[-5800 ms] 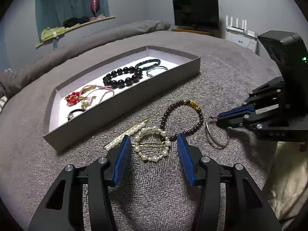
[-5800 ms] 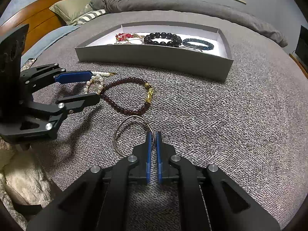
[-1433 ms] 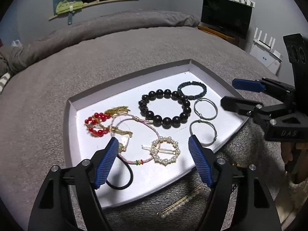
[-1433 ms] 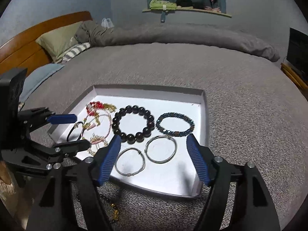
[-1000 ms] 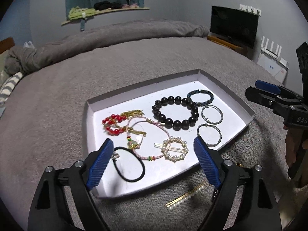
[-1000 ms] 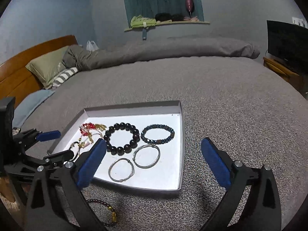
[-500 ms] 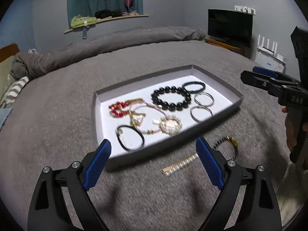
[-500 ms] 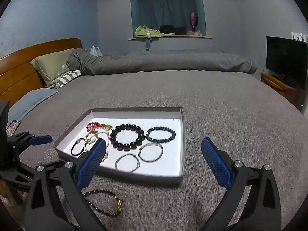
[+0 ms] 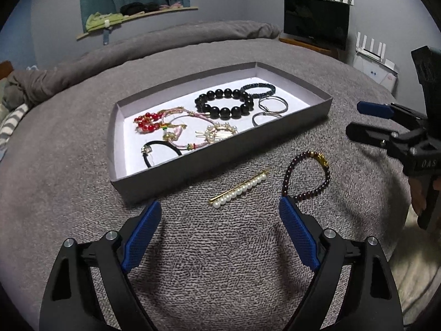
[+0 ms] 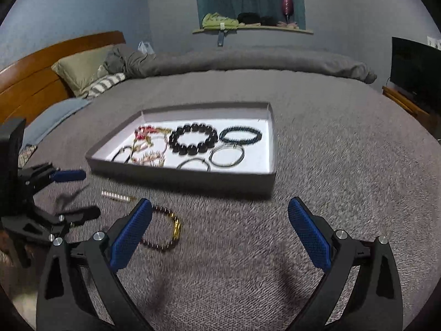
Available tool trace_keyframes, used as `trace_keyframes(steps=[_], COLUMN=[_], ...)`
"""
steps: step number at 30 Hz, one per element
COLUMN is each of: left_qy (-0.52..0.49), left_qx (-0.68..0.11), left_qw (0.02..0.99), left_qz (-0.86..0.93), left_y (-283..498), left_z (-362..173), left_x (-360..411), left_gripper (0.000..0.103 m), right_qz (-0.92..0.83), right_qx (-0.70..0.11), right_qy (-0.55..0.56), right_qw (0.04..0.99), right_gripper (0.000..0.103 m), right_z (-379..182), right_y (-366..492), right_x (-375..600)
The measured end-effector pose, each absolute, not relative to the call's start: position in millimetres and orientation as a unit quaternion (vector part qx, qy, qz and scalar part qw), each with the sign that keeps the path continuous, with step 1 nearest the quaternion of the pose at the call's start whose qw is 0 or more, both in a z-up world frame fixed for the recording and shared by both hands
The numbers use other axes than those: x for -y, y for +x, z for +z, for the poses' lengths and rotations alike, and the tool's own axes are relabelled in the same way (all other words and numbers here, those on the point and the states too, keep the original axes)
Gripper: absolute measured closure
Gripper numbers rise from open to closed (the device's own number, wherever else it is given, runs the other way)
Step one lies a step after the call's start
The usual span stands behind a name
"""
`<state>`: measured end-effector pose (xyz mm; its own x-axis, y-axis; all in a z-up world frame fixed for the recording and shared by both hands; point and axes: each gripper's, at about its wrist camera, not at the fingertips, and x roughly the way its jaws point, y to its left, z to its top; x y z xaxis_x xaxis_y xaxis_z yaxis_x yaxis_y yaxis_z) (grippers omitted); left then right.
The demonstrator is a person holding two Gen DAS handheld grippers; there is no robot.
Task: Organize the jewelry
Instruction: 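Grasp the pearl hair clip with the left gripper while the right grasps the dark red bead bracelet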
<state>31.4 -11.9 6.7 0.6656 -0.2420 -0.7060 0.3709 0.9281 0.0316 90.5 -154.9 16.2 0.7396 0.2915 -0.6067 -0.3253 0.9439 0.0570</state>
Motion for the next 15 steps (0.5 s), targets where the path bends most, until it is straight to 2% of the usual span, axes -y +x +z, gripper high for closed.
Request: trace_keyframes(steps=[6, 11, 15], left_qy=[0.095, 0.094, 0.096], left_qx=[-0.375, -0.384, -0.387], left_qw=[0.906, 0.903, 0.902], left_qz=[-0.170, -0.167, -0.166], left_y=[31.0, 34.2, 35.6], left_z=[3.1, -0.4, -2.2], left_x=[16.3, 15.0, 13.7], left_gripper=[0.020, 0.028, 0.030], right_qz=[0.182, 0.192, 0.208], right_qx=[-0.331, -0.350, -0.357], right_qy=[-0.048, -0.053, -0.063], right_qw=[0.925, 0.915, 0.909], right_gripper=[0.007, 0.025, 0.038], right_z=[8.0, -1.1, -5.7], right_y=[87.2, 89.1, 87.5], right_x=[144.5, 138.1, 129.8])
